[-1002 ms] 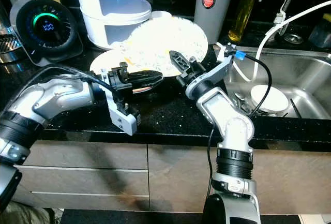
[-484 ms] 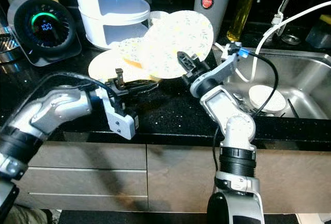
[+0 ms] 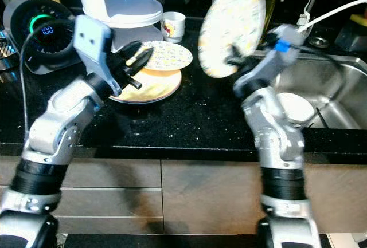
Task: Kitchen organization
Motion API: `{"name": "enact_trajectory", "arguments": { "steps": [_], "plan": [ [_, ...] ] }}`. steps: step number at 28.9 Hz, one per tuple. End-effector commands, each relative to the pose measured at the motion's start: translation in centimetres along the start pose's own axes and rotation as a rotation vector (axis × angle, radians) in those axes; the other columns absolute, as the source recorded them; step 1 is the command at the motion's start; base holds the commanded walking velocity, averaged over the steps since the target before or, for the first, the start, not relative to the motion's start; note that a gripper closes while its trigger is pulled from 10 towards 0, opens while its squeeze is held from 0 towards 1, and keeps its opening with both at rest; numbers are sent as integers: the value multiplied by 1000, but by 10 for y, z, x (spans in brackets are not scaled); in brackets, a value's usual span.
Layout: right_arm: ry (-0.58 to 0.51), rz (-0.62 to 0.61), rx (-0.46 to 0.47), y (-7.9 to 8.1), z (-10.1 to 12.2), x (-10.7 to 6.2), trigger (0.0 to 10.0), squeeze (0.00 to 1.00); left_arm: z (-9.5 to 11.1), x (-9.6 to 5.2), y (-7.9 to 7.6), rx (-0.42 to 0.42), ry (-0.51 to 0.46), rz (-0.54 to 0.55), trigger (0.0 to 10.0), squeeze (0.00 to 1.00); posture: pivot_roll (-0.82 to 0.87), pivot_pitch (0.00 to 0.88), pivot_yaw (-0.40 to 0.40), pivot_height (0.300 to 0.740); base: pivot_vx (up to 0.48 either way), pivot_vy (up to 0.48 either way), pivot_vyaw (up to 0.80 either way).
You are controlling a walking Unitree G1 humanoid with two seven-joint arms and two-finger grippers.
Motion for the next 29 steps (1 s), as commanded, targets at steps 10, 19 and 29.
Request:
{"name": "enact_trajectory", "arguments": {
  "steps": [10,19,29],
  "plan": [
    [-100,88,-109,8,15,-14,10000,0,2,-22,27,-50,16,220,10000,0,127,63,-48,740,0,0,0],
    [-147,82,-169,5,23,-14,10000,0,14,-17,19,45,-3,211,10000,0,121,55,-47,740,0,0,0],
    [-145,87,-162,8,18,-15,10000,0,14,-12,22,55,-15,227,10000,0,115,40,-42,740,0,-386,0]
  ]
}}
Point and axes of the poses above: a point about 5 cm out from each wrist's last joint towards the gripper, its own x axis pointing out of the wrist towards the gripper, its own z axis along the axis of the wrist's last joint, y = z × x, the point moved 6 cm from there along x, pointing out of the wrist towards the gripper, and after that the axes turned 7 degrees about -x, right-handed, at the moved point
